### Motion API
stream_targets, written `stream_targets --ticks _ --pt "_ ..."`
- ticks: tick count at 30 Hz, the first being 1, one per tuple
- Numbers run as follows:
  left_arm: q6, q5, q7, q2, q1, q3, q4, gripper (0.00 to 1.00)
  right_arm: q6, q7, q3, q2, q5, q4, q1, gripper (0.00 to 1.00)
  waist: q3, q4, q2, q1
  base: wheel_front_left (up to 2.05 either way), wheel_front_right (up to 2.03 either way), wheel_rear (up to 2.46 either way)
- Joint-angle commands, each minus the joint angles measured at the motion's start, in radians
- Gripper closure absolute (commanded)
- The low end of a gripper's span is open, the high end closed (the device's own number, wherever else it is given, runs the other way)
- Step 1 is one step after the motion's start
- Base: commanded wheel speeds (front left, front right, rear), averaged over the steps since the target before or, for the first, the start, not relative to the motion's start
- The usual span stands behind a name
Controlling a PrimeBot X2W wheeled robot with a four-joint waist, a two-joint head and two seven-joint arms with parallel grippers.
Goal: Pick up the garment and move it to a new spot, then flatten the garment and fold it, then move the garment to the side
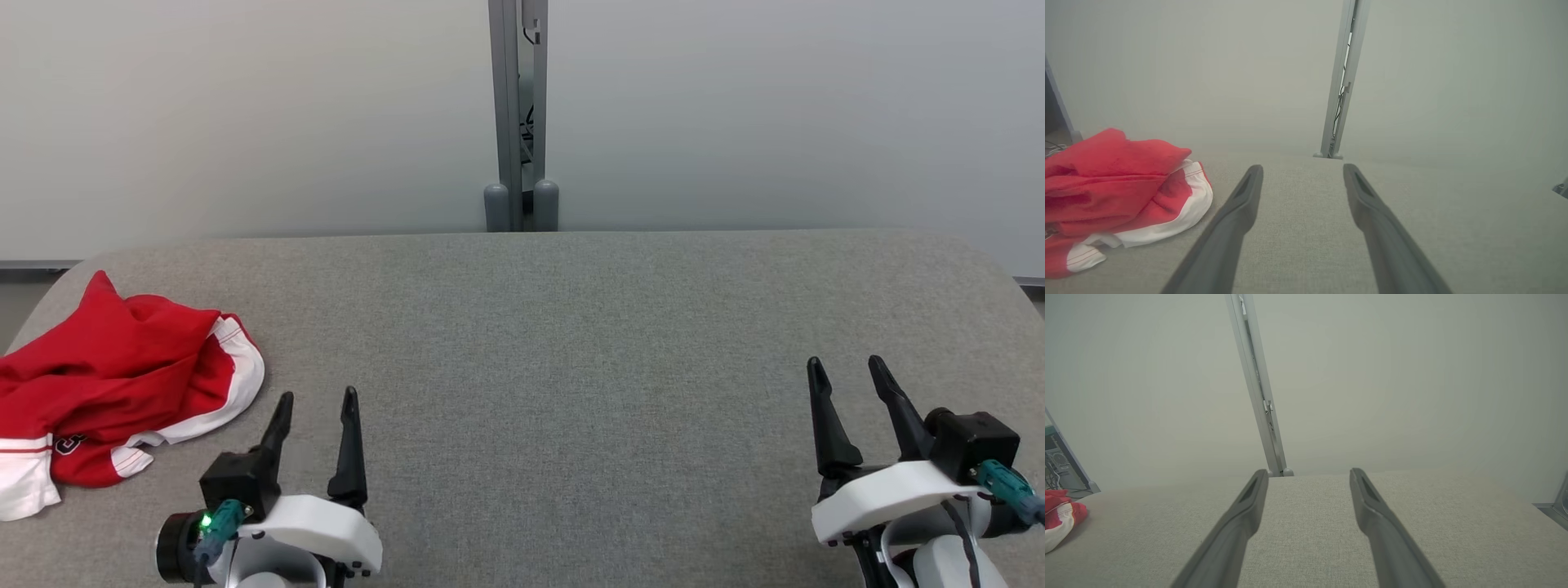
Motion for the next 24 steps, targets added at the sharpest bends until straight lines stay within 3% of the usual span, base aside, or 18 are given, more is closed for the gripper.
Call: stream_targets --ticks 1,17,24 --pt "-0.007 0.019 -0.008 0.004 0.005 -0.007 0.019 0.0 0.004 -0.009 0.006 -0.004 -0.02 0.014 -0.02 0.0 -0.002 0.0 0.0 -0.0001 0.0 0.0 0.0" --pt "0.013 0.104 -0.036 0.005 -0.026 -0.033 0.12 0.0 0.005 -0.039 0.016 -0.005 -0.095 0.123 -0.06 0.0 -0.017 -0.001 0.0 -0.0001 0.0 0.0 0.0" --pt "0.008 0.089 -0.035 0.005 -0.029 -0.033 0.127 0.0 0.005 -0.037 0.015 -0.004 -0.082 0.133 -0.065 0.0 -0.017 -0.001 0.0 -0.0001 0.0 0.0 0.0"
